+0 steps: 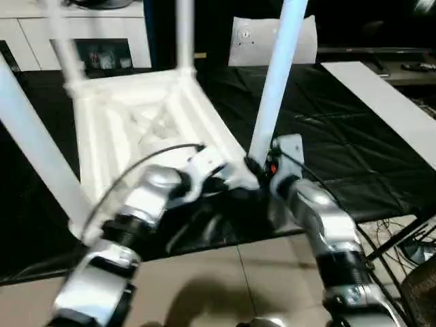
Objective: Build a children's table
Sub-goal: Rotate leg to tighten
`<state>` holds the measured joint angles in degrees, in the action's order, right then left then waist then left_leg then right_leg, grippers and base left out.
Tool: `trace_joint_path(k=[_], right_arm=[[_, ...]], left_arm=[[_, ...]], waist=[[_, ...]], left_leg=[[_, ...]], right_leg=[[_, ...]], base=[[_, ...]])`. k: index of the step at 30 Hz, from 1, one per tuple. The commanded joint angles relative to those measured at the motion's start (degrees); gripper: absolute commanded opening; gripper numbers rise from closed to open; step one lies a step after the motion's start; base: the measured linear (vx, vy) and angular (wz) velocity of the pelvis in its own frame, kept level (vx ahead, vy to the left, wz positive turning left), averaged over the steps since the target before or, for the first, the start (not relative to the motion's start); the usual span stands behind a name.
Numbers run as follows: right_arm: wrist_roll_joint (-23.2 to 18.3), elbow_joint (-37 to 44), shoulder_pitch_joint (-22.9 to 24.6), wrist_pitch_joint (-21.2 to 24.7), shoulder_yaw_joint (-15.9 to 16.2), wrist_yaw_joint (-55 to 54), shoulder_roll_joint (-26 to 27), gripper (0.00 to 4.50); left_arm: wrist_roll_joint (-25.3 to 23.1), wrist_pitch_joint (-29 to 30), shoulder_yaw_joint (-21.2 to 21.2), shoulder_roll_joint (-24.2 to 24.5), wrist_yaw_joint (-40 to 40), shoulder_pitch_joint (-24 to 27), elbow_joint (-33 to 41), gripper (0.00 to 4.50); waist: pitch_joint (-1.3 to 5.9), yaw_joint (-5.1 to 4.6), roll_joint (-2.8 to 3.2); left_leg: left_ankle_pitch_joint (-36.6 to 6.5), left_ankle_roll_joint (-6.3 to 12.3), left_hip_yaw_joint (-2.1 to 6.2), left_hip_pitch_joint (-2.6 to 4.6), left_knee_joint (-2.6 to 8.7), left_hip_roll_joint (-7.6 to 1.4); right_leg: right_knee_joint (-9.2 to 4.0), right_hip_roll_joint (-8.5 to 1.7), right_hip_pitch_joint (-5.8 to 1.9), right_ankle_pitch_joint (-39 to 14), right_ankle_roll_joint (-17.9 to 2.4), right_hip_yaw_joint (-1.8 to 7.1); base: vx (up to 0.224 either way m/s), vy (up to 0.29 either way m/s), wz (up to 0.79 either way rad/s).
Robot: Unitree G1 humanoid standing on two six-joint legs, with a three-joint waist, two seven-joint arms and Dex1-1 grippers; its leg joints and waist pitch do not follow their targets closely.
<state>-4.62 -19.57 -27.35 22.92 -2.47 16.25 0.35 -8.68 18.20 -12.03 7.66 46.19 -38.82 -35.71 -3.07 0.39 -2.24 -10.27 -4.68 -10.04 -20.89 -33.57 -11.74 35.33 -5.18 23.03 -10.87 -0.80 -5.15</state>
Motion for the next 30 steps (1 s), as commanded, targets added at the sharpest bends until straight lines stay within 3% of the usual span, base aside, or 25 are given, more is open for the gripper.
trace_joint_path(k=[1,3,6,12,14,15,17,19,21,22,23,24,25,30], right_arm=[[-2.96,-1.03,-0.51,1.03,7.44,4.66,6.21,2.53],[-3.52,-0.68,-0.52,0.29,6.94,5.01,6.1,2.69],[-4.22,1.21,0.85,-1.09,5.77,7.71,4.04,2.97],[-4.37,3.54,3.2,-3.68,5.51,13.24,-1.09,3.47],[-4.9,4.58,4.23,-4.61,5.2,16.39,-3.95,3.68],[-5.09,5.08,4.62,-5.0,5.13,18.12,-5.53,3.68],[-5.51,6.56,5.81,-6.33,5.52,24.27,-10.2,4.03],[-5.82,7.04,6.12,-6.51,5.58,26.25,-11.41,4.14],[-6.28,7.64,6.49,-6.72,5.55,29.06,-12.89,4.36],[-6.8,8.2,6.74,-6.67,5.55,30.75,-13.95,4.45],[-7.24,8.58,6.94,-6.69,5.59,32.04,-14.77,4.45],[-8.28,9.16,7.23,-6.64,5.78,34.81,-16.37,4.45],[-9.58,9.55,7.47,-6.73,6.26,38.27,-18.4,4.45],[-10.91,9.43,7.15,-6.26,7.63,44.98,-21.08,4.45]], left_arm=[[2.45,-0.82,0.59,-5.07,-5.91,-0.56,1.91,0.0],[2.38,-1.44,0.32,-4.88,-5.87,-0.46,1.91,0.0],[2.29,-3.02,-0.03,-2.91,-3.6,-0.13,1.87,0.0],[2.11,-5.68,-0.4,0.0,0.7,0.38,1.71,0.0],[2.25,-6.97,-0.66,1.68,2.94,0.34,0.98,0.0],[2.39,-8.52,-0.81,2.57,4.44,0.22,0.52,0.0],[3.07,-11.85,-1.3,5.31,9.74,0.02,-0.59,0.0],[3.23,-13.12,-1.61,6.18,11.62,-0.01,-0.84,0.0],[3.14,-13.94,-2.08,7.48,13.73,-0.15,-1.29,0.0],[3.25,-14.95,-2.48,8.39,15.75,-0.2,-1.44,0.0],[3.38,-15.91,-2.77,9.02,17.24,-0.26,-1.67,0.0],[3.86,-17.75,-3.24,10.29,20.65,-0.3,-1.99,0.0],[4.94,-18.85,-3.54,11.57,25.09,-0.26,-2.15,0.0],[5.89,-21.07,-4.63,13.39,31.61,-0.74,-2.98,0.0]], waist=[[3.75,0.19,-0.21],[3.83,0.17,-0.08],[3.68,0.16,-0.01],[3.31,0.19,-0.18],[3.28,0.05,-0.27],[2.87,0.01,-0.42],[2.71,-0.04,-0.47],[2.54,-0.05,-0.39],[2.56,-0.05,-0.37],[2.23,0.04,0.16],[2.35,-0.03,-0.11],[2.25,0.13,0.19],[2.1,0.02,0.0],[1.92,1.01,0.19]], left_leg=[[-6.36,3.01,0.19,-0.04,3.52,-1.21],[-4.51,4.4,0.11,-0.07,3.36,-1.19],[-5.89,4.97,0.01,0.15,3.45,-1.27],[-9.36,4.12,0.04,0.13,3.63,-1.31],[-9.13,4.4,0.05,-0.08,3.61,-1.32],[-9.24,4.53,0.11,-0.22,3.74,-1.27],[-10.23,4.86,0.02,-0.09,3.68,-1.23],[-10.83,4.85,0.13,-0.12,3.8,-1.35],[-10.42,4.79,0.12,0.0,3.78,-1.48],[-10.44,4.75,0.17,-0.04,3.88,-1.49],[-10.58,4.83,0.13,0.07,3.88,-1.58],[-10.35,5.12,0.23,0.07,3.89,-1.56],[-10.37,5.43,0.15,-0.01,3.89,-1.52],[-8.68,6.09,-0.05,0.36,3.83,-1.88]], right_leg=[[-4.11,-2.74,-3.22,-6.52,-11.62,3.17],[-3.84,-2.76,-3.34,-3.03,-12.58,3.14],[-4.07,-2.87,-3.31,-3.78,-13.28,3.16],[-4.87,-3.02,-3.3,-10.21,-11.24,3.14],[-4.81,-2.92,-3.35,-10.39,-10.69,3.19],[-5.04,-2.88,-3.2,-11.23,-10.35,3.12],[-5.26,-2.85,-3.07,-12.91,-10.04,3.16],[-5.33,-2.92,-2.88,-14.42,-9.65,3.19],[-5.13,-2.93,-2.78,-13.01,-10.42,3.24],[-5.07,-2.93,-2.62,-12.4,-10.83,3.24],[-4.98,-2.81,-2.69,-11.14,-11.45,3.24],[-4.82,-2.82,-2.72,-9.74,-12.07,3.21],[-4.83,-2.77,-2.81,-8.97,-12.51,3.2],[-4.36,-3.09,-2.66,-6.39,-14.67,3.37]], base=[[0.052,0.008,0.03],[0.0,0.0,0.0],[0.0,0.0,0.0],[0.0,0.0,0.0],[0.0,0.0,0.0],[0.0,0.0,0.0],[0.0,0.0,0.0],[0.0,0.0,0.0],[0.0,0.0,0.0],[0.0,0.0,0.0],[0.0,0.0,0.0],[0.0,0.0,0.0],[0.0,0.0,0.0],[0.0,0.0,0.0]])
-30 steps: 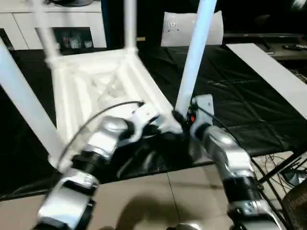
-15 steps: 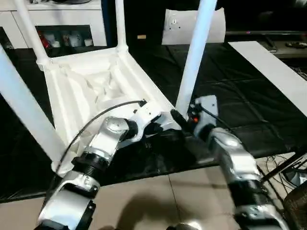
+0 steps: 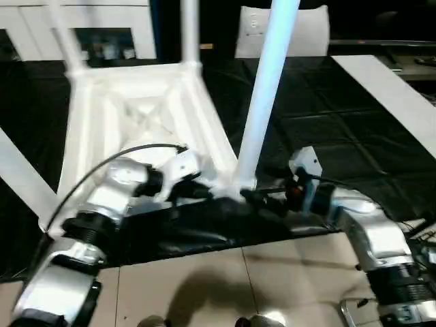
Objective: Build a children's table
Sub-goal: Rotate leg to tighten
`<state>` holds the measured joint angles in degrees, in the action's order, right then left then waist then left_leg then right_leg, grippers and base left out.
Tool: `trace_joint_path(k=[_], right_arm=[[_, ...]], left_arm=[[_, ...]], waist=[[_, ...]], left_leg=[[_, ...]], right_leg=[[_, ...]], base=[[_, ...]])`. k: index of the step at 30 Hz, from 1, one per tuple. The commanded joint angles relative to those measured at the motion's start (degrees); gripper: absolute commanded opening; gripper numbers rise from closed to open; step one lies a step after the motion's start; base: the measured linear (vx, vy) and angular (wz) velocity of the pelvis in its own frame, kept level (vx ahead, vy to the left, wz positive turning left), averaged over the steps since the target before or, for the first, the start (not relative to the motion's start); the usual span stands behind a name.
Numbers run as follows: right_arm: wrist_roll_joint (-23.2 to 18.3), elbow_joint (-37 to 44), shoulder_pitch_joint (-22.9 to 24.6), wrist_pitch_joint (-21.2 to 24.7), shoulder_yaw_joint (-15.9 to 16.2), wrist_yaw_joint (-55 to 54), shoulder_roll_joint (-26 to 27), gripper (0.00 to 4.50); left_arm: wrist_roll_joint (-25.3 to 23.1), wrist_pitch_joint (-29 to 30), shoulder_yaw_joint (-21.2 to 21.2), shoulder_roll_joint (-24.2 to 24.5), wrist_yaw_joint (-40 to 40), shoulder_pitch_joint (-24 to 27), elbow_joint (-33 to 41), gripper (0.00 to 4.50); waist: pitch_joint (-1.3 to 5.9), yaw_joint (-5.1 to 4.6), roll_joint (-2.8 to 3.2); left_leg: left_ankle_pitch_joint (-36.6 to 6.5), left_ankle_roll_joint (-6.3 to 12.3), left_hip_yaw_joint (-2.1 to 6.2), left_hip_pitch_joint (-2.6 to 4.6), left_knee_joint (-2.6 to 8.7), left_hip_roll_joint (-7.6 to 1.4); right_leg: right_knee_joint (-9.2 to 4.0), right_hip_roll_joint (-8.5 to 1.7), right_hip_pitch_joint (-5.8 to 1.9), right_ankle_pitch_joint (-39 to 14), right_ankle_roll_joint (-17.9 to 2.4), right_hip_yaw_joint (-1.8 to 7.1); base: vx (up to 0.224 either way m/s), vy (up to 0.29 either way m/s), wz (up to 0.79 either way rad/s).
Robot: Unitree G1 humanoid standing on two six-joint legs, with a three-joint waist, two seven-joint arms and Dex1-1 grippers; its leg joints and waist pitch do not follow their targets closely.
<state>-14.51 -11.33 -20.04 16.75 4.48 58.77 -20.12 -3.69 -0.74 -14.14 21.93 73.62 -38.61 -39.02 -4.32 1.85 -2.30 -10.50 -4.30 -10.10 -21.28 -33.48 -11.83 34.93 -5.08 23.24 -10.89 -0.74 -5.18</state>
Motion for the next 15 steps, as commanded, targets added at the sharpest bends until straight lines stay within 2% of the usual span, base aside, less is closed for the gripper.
trace_joint_path(k=[1,4,6,11,12,14,15], right_arm=[[-0.98,0.85,-0.58,-0.4,1.09,3.56,-0.89,4.45],[-2.48,0.59,-2.22,0.39,2.89,8.46,-2.02,4.45],[-3.43,0.41,-2.94,1.39,3.48,10.27,-2.23,4.45],[-3.68,-1.19,-4.53,1.63,4.5,12.92,-2.36,3.99],[-3.7,-1.47,-4.83,1.74,4.79,13.53,-2.43,3.87],[-3.73,-1.95,-5.41,2.03,5.37,14.69,-2.53,3.71],[-3.71,-2.24,-5.67,2.0,5.67,15.37,-2.66,3.71]], left_arm=[[0.84,-2.64,-2.99,-0.49,5.37,-1.08,0.06,0.0],[0.76,-4.14,-4.28,0.49,9.27,-1.34,-0.32,0.0],[0.63,-4.58,-4.78,0.76,10.43,-1.39,-0.35,0.0],[0.32,-5.54,-5.53,0.97,12.2,-1.61,-0.73,0.0],[0.14,-5.8,-5.7,1.07,12.37,-1.64,-0.74,0.0],[-0.06,-6.02,-5.86,1.15,12.59,-1.7,-0.83,0.0],[-0.25,-6.53,-6.11,1.22,12.78,-1.93,-1.09,0.0]], waist=[[3.07,-0.16,0.25],[2.75,0.04,-0.01],[2.6,0.1,0.14],[2.63,0.36,0.06],[2.51,0.35,-0.46],[2.47,0.56,-0.17],[2.5,0.54,-0.49]], left_leg=[[-8.73,5.4,0.0,0.82,3.85,-1.88],[-9.83,4.58,0.04,0.81,4.05,-1.91],[-10.12,4.4,0.06,0.81,4.1,-1.98],[-9.5,3.91,-0.02,0.86,4.09,-2.02],[-9.49,3.93,-0.1,0.81,4.11,-2.04],[-9.54,3.77,-0.04,0.83,4.14,-2.05],[-9.55,3.63,-0.08,0.86,4.13,-2.07]], right_leg=[[-3.98,-3.24,-2.8,-6.85,-14.84,3.43],[-3.94,-3.24,-2.84,-7.65,-14.84,3.41],[-3.94,-3.36,-2.83,-8.05,-14.91,3.45],[-3.82,-3.42,-2.81,-7.64,-15.08,3.48],[-3.91,-3.4,-2.77,-7.93,-14.91,3.5],[-3.94,-3.54,-2.75,-8.98,-14.7,3.51],[-3.97,-3.52,-2.74,-9.22,-14.55,3.54]], base=[[0.0,0.0,0.0],[0.0,0.0,0.0],[0.0,0.0,0.0],[0.0,0.0,0.0],[0.0,0.0,0.0],[0.0,0.0,0.0],[0.0,0.0,0.0]])
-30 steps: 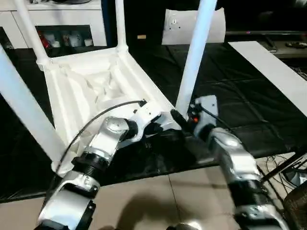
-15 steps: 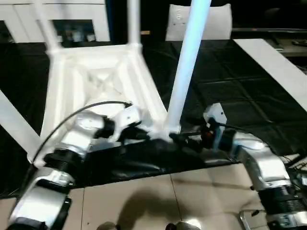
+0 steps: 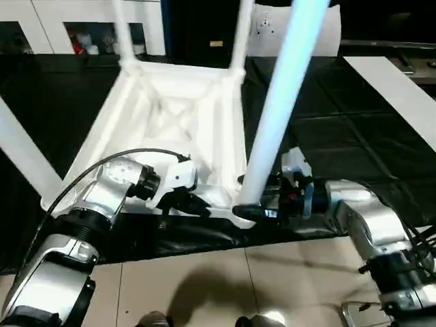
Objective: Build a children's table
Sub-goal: Rotate leg to tighten
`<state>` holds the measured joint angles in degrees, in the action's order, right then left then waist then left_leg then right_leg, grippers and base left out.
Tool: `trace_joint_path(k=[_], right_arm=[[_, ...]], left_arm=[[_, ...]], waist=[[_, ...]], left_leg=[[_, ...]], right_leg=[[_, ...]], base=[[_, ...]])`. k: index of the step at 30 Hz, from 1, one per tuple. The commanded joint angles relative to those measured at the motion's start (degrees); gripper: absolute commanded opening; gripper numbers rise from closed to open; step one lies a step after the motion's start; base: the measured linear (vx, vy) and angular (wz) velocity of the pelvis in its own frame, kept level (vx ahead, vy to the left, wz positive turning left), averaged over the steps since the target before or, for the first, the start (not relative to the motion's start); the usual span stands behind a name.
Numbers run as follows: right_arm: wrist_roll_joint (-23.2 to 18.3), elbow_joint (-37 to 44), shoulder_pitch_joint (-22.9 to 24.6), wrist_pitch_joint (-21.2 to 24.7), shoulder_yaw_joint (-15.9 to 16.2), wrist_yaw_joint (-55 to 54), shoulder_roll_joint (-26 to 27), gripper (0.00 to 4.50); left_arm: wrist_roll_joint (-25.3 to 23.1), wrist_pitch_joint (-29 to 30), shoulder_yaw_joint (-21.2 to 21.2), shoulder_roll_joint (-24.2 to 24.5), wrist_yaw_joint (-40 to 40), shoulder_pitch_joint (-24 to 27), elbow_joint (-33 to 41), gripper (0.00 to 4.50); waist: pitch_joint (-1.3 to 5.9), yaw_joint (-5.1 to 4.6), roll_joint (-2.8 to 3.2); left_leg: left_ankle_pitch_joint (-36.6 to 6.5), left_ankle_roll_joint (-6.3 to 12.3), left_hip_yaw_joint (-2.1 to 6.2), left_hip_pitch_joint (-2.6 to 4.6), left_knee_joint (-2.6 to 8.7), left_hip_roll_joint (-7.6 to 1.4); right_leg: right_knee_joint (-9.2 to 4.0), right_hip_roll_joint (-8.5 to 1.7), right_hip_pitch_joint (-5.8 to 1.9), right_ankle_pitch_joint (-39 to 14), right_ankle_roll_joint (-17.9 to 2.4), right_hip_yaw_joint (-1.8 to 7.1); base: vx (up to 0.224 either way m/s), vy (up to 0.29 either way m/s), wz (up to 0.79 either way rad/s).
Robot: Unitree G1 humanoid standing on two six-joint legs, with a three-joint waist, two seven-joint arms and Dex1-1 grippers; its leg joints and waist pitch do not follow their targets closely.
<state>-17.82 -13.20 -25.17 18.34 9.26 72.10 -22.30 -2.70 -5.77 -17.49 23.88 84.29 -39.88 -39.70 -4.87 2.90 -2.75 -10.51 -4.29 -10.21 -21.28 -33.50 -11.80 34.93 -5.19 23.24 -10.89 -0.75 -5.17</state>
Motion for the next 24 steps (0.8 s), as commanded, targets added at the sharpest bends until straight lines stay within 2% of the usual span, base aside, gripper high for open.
trace_joint_path(k=[1,5,14,19,20,24], right_arm=[[-0.49,-0.77,-0.87,0.5,1.34,3.05,-0.75,3.49],[-0.63,-0.99,-1.09,0.83,1.85,4.04,-1.06,3.28],[-0.93,-1.99,-1.93,1.25,2.59,6.05,-1.32,2.4],[-0.93,-2.28,-2.13,1.21,2.79,6.33,-1.12,2.17],[-0.92,-2.49,-2.26,1.2,2.94,6.53,-0.97,2.17],[-0.83,-2.54,-2.28,1.26,3.25,6.82,-0.8,2.11]], left_arm=[[-1.4,-1.99,-2.98,-0.71,2.44,-1.07,-0.86,0.0],[-1.5,-2.23,-3.07,-0.69,2.76,-1.49,-1.2,0.0],[-1.79,-3.43,-3.49,-0.38,3.35,-2.42,-2.59,0.0],[-2.04,-3.81,-3.43,-0.21,3.34,-2.46,-2.95,0.0],[-2.07,-3.92,-3.48,-0.09,3.26,-2.49,-3.12,0.0],[-2.13,-3.99,-3.47,0.1,3.17,-2.41,-3.13,0.0]], waist=[[3.16,-0.45,-0.31],[3.11,-0.12,-0.15],[3.21,0.1,-0.2],[3.27,0.17,-0.19],[3.39,0.19,-0.41],[3.41,0.25,-0.34]], left_leg=[[-9.49,3.65,0.02,0.84,4.11,-2.07],[-8.64,3.68,0.02,0.94,4.12,-2.16],[-8.34,3.59,-0.04,0.86,4.06,-2.14],[-8.1,3.58,-0.04,0.83,4.05,-2.16],[-8.04,3.6,-0.06,0.88,4.02,-2.17],[-8.02,3.56,-0.04,0.83,4.02,-2.17]], right_leg=[[-3.96,-3.48,-2.82,-9.55,-14.44,3.5],[-3.92,-3.5,-2.7,-9.41,-14.16,3.52],[-3.79,-3.52,-2.76,-8.98,-14.51,3.48],[-3.73,-3.53,-2.81,-8.66,-14.53,3.47],[-3.73,-3.54,-2.84,-8.67,-14.55,3.45],[-3.74,-3.61,-2.86,-9.38,-14.35,3.45]], base=[[0.0,0.0,0.0],[0.0,0.0,0.0],[0.0,0.0,0.0],[0.0,0.0,0.0],[0.0,0.0,0.0],[0.0,0.0,0.0]])
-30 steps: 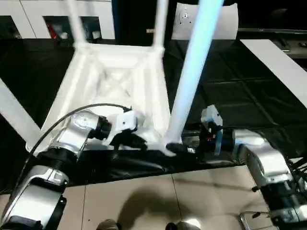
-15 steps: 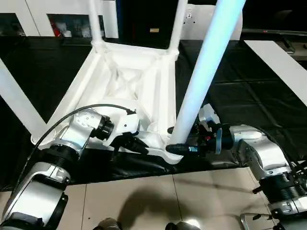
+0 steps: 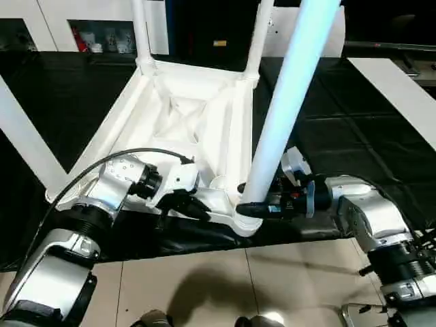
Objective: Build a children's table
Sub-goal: Rotate leg to tighten
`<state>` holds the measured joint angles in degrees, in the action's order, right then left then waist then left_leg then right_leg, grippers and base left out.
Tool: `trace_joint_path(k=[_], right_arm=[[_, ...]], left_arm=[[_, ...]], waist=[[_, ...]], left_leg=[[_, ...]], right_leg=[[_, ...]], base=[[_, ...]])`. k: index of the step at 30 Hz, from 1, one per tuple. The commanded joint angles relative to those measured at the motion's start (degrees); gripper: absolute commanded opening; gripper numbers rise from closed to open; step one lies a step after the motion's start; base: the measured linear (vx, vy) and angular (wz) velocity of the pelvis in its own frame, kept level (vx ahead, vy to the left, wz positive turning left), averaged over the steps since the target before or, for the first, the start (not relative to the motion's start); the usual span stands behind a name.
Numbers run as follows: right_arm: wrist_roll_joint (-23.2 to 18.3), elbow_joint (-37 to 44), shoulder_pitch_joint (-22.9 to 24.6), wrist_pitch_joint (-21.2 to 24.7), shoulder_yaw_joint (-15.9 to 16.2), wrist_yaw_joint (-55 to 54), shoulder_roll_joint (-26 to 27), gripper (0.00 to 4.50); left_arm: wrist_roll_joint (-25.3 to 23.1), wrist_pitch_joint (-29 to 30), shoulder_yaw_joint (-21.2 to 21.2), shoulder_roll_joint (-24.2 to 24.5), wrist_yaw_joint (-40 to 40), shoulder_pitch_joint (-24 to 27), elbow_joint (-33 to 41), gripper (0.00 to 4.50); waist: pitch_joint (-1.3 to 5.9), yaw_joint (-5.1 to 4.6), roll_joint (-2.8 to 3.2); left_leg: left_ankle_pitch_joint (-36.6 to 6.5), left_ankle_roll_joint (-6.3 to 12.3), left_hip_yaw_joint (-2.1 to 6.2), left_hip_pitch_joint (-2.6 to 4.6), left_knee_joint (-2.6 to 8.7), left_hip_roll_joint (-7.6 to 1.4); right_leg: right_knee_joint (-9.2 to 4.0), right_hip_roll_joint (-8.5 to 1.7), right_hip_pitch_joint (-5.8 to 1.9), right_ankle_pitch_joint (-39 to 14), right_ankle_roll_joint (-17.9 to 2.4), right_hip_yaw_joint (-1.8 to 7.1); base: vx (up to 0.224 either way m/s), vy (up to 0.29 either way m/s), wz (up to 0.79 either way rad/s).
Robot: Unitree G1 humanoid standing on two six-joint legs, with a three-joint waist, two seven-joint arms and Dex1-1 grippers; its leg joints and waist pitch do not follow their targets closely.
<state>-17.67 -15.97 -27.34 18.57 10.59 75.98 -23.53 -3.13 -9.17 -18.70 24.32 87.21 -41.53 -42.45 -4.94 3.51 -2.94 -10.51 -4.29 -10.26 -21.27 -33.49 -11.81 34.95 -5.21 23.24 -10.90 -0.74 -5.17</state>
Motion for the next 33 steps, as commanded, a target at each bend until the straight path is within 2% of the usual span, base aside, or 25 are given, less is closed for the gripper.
trace_joint_path(k=[1,6,8,9,10,11,13,14,15,16,18,19,21,22,24,26,27,29,30,31,33], right_arm=[[-0.97,0.24,-0.1,1.03,2.01,2.96,0.49,2.11],[-0.97,0.62,0.42,1.07,2.24,2.84,0.39,2.11],[-1.95,1.8,1.22,2.88,1.57,1.49,0.83,2.11],[-2.63,3.42,2.36,4.39,0.56,-1.78,2.13,2.11],[-2.63,3.42,2.36,4.39,0.56,-1.78,2.13,2.11],[-2.84,5.29,3.62,6.22,-0.39,-6.77,4.27,2.11],[-1.64,5.98,4.28,6.8,-0.73,-11.81,6.46,2.11],[-0.74,6.09,4.52,6.8,-0.82,-14.45,7.61,2.11],[-0.74,6.09,4.52,6.8,-0.82,-14.45,7.61,2.11],[0.79,6.02,4.88,7.4,-1.61,-21.62,11.45,2.1],[2.12,5.66,4.95,8.08,-2.54,-28.91,15.79,2.09],[3.04,5.09,4.66,8.35,-2.86,-33.11,18.59,2.09],[4.26,3.96,3.88,8.56,-3.54,-39.27,22.81,2.08],[5.08,2.99,3.11,8.74,-4.19,-43.11,24.96,2.07],[6.52,1.04,1.57,8.41,-4.87,-49.04,27.99,2.07],[6.66,-0.54,0.49,7.78,-5.67,-51.82,29.59,2.07],[6.44,-1.56,-0.32,7.39,-6.15,-53.36,30.81,2.07],[6.64,-2.81,-1.59,6.05,-6.02,-54.11,32.08,2.07],[7.05,-2.85,-1.81,5.81,-5.96,-54.26,32.44,2.42],[7.32,-2.83,-1.94,5.39,-6.04,-54.31,32.64,2.76],[7.24,-2.64,-1.95,5.23,-6.69,-54.42,32.84,2.81]], left_arm=[[-1.74,-0.65,-2.25,-0.28,0.22,-0.72,-0.41,0.0],[-1.78,-0.56,-2.08,-0.19,-0.34,-0.42,-0.29,0.0],[-1.23,1.07,-1.26,-0.76,-2.02,0.0,0.4,0.0],[-1.38,3.33,-0.4,-1.72,-5.67,0.36,1.38,0.0],[-1.38,3.33,-0.4,-1.72,-5.67,0.36,1.38,0.0],[-1.6,6.71,0.44,-3.07,-9.83,0.81,2.66,0.0],[-1.22,9.42,1.48,-4.65,-13.24,1.09,3.73,0.0],[-0.92,10.66,2.09,-5.53,-14.99,1.19,4.23,0.0],[-0.92,10.66,2.09,-5.53,-14.99,1.19,4.23,0.0],[-0.8,13.58,3.13,-7.96,-19.61,1.55,5.92,0.0],[-0.9,16.93,4.02,-10.58,-24.4,1.91,7.54,0.0],[-1.36,18.55,4.54,-12.3,-28.0,1.95,7.95,0.0],[-2.29,20.97,5.25,-14.51,-33.33,1.82,8.24,0.0],[-2.78,22.15,5.74,-15.63,-36.32,1.54,8.23,0.0],[-3.48,24.22,6.42,-17.23,-40.28,1.14,8.71,0.0],[-3.7,24.93,7.06,-18.11,-42.63,0.84,8.83,0.0],[-3.9,25.62,7.51,-18.67,-44.15,0.75,9.17,0.0],[-4.18,26.35,7.8,-19.26,-45.46,0.49,9.64,0.0],[-4.46,26.65,7.77,-19.36,-45.69,0.56,10.1,0.0],[-4.66,26.78,7.6,-19.32,-45.44,0.62,10.38,0.0],[-4.89,26.61,7.29,-19.04,-44.79,0.87,10.73,0.0]], waist=[[3.53,-0.35,-0.18],[3.67,-0.31,-0.09],[3.72,-0.3,-0.05],[3.73,-0.26,0.26],[3.63,-0.19,0.19],[3.58,-0.29,0.19],[3.18,-0.4,0.32],[2.97,-0.63,0.16],[2.86,-0.75,0.11],[2.78,-0.99,0.15],[2.77,-1.52,-0.07],[2.59,-2.1,0.07],[2.49,-2.64,0.09],[2.44,-2.95,0.1],[2.41,-3.61,0.14],[2.46,-3.71,0.3],[2.53,-3.86,0.4],[2.75,-3.99,0.38],[2.75,-3.99,0.38],[2.92,-3.93,0.49],[3.09,-3.94,0.52]], left_leg=[[-7.91,3.54,-0.01,0.82,3.98,-2.14],[-7.01,3.76,-0.03,0.84,3.9,-2.14],[-6.72,3.91,-0.06,0.88,3.86,-2.15],[-6.75,3.85,-0.07,0.95,3.9,-2.23],[-7.13,3.56,0.0,0.99,3.97,-2.32],[-7.66,3.29,-0.03,0.92,4.05,-2.24],[-12.21,1.17,0.14,1.17,4.46,-2.13],[-14.33,0.33,0.26,1.21,4.52,-2.01],[-15.01,-0.01,0.36,1.11,4.61,-1.97],[-15.68,-0.75,0.52,0.98,4.74,-2.02],[-17.04,-1.35,0.79,1.05,4.81,-1.76],[-16.64,-1.6,0.85,0.82,4.94,-1.85],[-17.7,-1.36,0.97,0.74,4.92,-1.58],[-18.14,-1.27,0.97,0.87,4.89,-1.48],[-18.2,-1.18,1.0,0.84,4.85,-1.36],[-17.8,-0.66,0.97,0.85,4.86,-1.35],[-17.76,-0.5,0.89,0.88,4.86,-1.4],[-16.18,0.06,0.81,0.57,4.89,-1.35],[-16.18,0.06,0.81,0.57,4.89,-1.35],[-14.09,0.73,0.57,0.53,4.79,-1.39],[-11.71,1.57,0.4,0.42,4.68,-1.35]], right_leg=[[-3.73,-3.59,-2.87,-9.23,-14.3,3.47],[-3.58,-3.57,-2.9,-7.89,-14.57,3.46],[-3.43,-3.47,-2.92,-6.83,-15.03,3.44],[-3.37,-3.49,-2.87,-6.56,-15.19,3.5],[-3.5,-3.58,-2.81,-6.8,-15.28,3.5],[-3.56,-3.53,-2.85,-7.48,-15.18,3.52],[-4.48,-3.73,-2.59,-15.54,-13.23,3.54],[-5.11,-3.83,-2.42,-20.35,-11.71,3.53],[-5.35,-3.86,-2.41,-22.52,-10.82,3.51],[-5.46,-3.86,-2.27,-24.58,-9.62,3.51],[-5.96,-3.86,-2.12,-28.35,-7.98,3.27],[-5.83,-3.71,-1.96,-28.09,-7.66,3.41],[-6.29,-3.67,-1.86,-30.01,-6.65,3.25],[-6.54,-3.64,-1.57,-30.69,-6.38,3.28],[-6.53,-3.49,-1.39,-30.8,-6.32,3.3],[-6.7,-3.43,-1.43,-29.99,-5.96,3.32],[-6.53,-3.33,-1.32,-28.07,-6.43,3.44],[-6.06,-3.13,-1.7,-23.7,-7.35,3.49],[-6.06,-3.13,-1.7,-23.7,-7.35,3.49],[-5.61,-3.0,-1.86,-18.69,-8.57,3.64],[-5.06,-2.85,-2.19,-13.81,-9.99,3.67]], base=[[0.0,0.0,0.0],[0.0,0.0,0.0],[0.0,0.0,0.0],[0.0,0.0,0.0],[0.0,0.0,0.0],[0.0,0.0,0.0],[0.0,0.0,0.0],[0.0,0.0,0.0],[-0.057,0.001,-0.05],[0.0,0.0,0.0],[0.0,0.0,0.0],[0.0,0.0,0.0],[0.0,0.0,0.0],[0.0,0.0,0.0],[0.0,0.0,0.0],[0.0,0.0,0.0],[0.0,0.0,0.0],[0.0,0.0,0.0],[0.0,0.0,0.0],[0.0,0.0,0.0],[0.0,0.0,0.0]])
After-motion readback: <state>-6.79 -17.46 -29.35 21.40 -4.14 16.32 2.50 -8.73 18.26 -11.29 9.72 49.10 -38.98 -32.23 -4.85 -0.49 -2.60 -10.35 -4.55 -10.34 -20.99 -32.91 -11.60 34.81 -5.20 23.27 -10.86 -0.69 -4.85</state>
